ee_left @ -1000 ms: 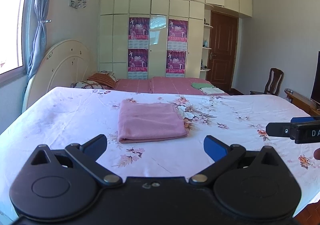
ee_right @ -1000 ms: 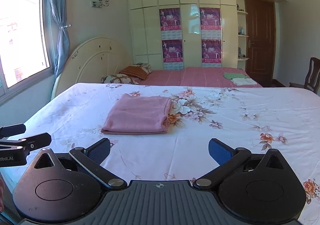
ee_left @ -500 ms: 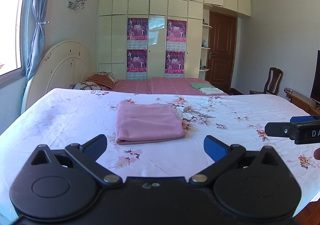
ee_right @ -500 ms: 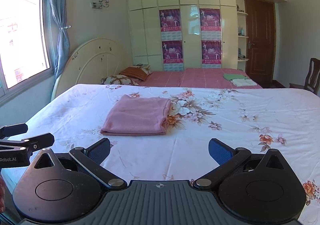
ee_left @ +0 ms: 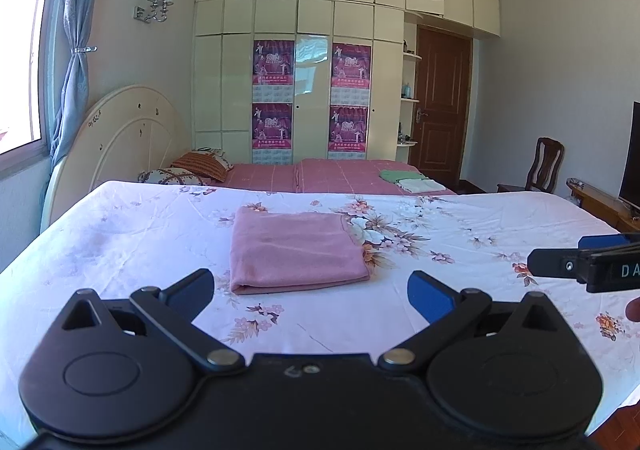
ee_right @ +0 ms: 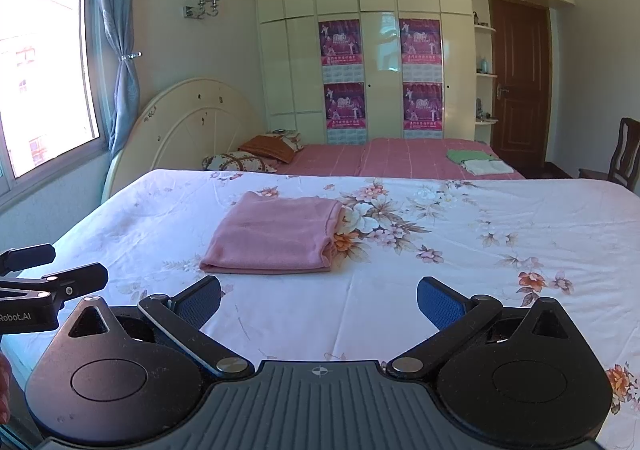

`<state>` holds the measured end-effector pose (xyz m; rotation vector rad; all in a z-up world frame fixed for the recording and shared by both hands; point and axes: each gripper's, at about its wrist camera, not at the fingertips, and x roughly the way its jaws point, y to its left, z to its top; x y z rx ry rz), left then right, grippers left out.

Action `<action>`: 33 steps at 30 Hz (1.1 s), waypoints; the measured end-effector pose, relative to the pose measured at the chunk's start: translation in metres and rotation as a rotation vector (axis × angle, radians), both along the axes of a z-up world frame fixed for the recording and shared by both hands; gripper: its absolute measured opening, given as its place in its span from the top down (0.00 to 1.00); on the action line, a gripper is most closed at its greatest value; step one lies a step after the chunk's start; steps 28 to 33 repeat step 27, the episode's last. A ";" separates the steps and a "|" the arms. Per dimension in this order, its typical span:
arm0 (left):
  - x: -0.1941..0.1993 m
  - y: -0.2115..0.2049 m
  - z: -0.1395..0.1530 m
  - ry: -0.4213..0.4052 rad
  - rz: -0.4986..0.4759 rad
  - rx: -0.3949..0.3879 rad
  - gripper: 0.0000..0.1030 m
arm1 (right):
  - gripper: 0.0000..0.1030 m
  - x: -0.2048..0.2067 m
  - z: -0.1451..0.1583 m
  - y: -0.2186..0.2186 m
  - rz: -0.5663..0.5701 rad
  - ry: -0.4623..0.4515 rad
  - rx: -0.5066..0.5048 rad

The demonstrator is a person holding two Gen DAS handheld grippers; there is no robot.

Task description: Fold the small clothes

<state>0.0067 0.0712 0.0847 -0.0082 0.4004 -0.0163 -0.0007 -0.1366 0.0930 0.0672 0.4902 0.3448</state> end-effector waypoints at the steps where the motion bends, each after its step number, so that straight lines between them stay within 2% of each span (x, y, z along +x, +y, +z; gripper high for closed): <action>1: 0.000 0.000 0.000 -0.001 -0.001 0.001 0.00 | 0.00 0.000 0.000 0.000 0.000 0.000 -0.002; 18: 0.000 0.002 0.000 -0.013 -0.005 -0.010 0.00 | 0.00 0.002 0.000 0.003 0.004 0.002 -0.006; 23: 0.003 0.004 -0.002 -0.002 -0.050 -0.028 0.03 | 0.00 0.006 -0.002 0.005 0.009 0.006 -0.009; 33: 0.004 0.004 -0.003 -0.003 -0.040 -0.029 0.02 | 0.00 0.009 -0.003 0.009 0.019 0.007 -0.011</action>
